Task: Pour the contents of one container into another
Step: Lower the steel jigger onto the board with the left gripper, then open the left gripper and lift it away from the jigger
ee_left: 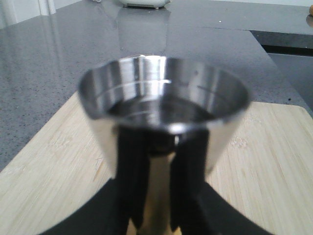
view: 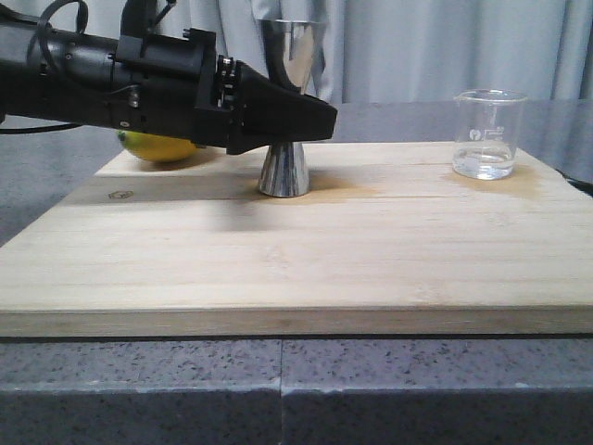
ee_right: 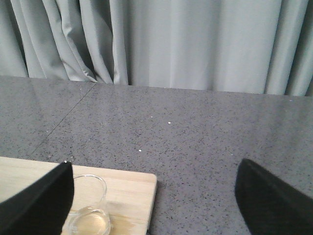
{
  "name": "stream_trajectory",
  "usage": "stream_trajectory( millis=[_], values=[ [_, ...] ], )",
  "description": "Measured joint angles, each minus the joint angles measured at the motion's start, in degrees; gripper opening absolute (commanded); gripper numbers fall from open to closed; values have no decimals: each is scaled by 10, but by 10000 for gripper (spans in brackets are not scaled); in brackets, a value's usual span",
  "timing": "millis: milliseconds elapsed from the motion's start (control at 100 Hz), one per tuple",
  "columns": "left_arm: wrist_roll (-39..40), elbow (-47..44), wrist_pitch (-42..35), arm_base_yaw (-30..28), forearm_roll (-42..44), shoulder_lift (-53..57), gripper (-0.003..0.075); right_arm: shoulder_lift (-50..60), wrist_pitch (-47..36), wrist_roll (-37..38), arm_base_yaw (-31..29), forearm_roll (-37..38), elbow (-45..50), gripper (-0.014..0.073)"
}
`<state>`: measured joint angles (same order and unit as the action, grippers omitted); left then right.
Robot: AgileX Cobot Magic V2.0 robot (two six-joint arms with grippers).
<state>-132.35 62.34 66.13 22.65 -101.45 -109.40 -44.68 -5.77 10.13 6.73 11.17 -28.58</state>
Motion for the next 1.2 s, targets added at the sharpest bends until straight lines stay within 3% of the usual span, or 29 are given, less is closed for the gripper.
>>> stream_trajectory(
  millis=[210, 300, 570, 860, 1200],
  values=[
    [0, 0, 0, 0, 0, 0, 531, 0, 0, 0, 0, 0, 0, 605],
    [4, 0, 0, 0, 0, 0, 577, 0, 0, 0, 0, 0, 0, 605],
    [83, 0, -34, 0, 36, 47, 583, 0, 0, 0, 0, 0, 0, 605],
    [218, 0, -134, 0, 176, 122, 594, 0, -1, 0, 0, 0, 0, 605],
    [399, 0, -187, 0, 345, 207, 594, 0, 3, 0, 0, 0, 0, 605]
  ],
)
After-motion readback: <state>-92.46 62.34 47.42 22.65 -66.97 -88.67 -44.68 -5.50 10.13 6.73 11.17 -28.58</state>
